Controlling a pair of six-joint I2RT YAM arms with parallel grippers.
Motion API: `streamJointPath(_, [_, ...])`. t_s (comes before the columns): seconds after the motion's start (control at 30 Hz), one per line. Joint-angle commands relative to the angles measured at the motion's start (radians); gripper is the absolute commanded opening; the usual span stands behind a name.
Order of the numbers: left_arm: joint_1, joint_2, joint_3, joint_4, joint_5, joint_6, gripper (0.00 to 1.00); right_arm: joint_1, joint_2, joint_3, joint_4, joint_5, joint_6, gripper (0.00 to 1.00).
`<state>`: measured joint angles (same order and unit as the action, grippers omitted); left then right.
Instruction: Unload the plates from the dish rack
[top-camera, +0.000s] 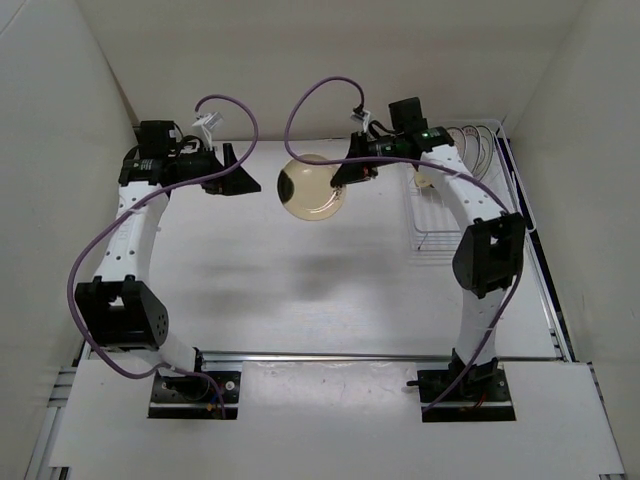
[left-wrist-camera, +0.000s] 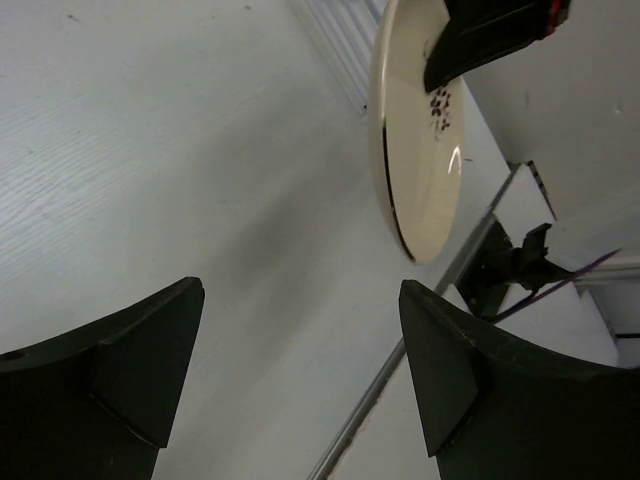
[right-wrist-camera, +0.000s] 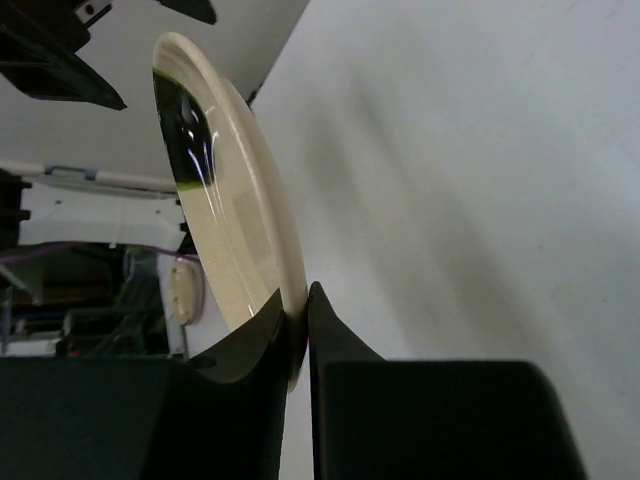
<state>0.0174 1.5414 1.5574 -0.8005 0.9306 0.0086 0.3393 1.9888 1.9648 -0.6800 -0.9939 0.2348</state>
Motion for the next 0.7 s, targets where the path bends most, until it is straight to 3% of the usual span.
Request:
streamJointPath(0.0, [0.0, 0.016, 0.018, 0.012, 0.169, -0.022, 0.9, 0.033, 0.008, 0.003, 0.106, -0.189, 0.081, 0.0])
streamJointPath(0.4, [0.0, 0.054, 0.006, 0.021, 0.215, -0.032, 0.9, 0.113, 0.111, 0.066, 0.198, -0.219, 0.17, 0.0])
streamJointPath(0.67, [0.0, 0.008, -0.013, 0.012, 0.143, -0.029, 0.89, 0.102, 0.11, 0.04, 0.171, -0.21, 0.124, 0.0])
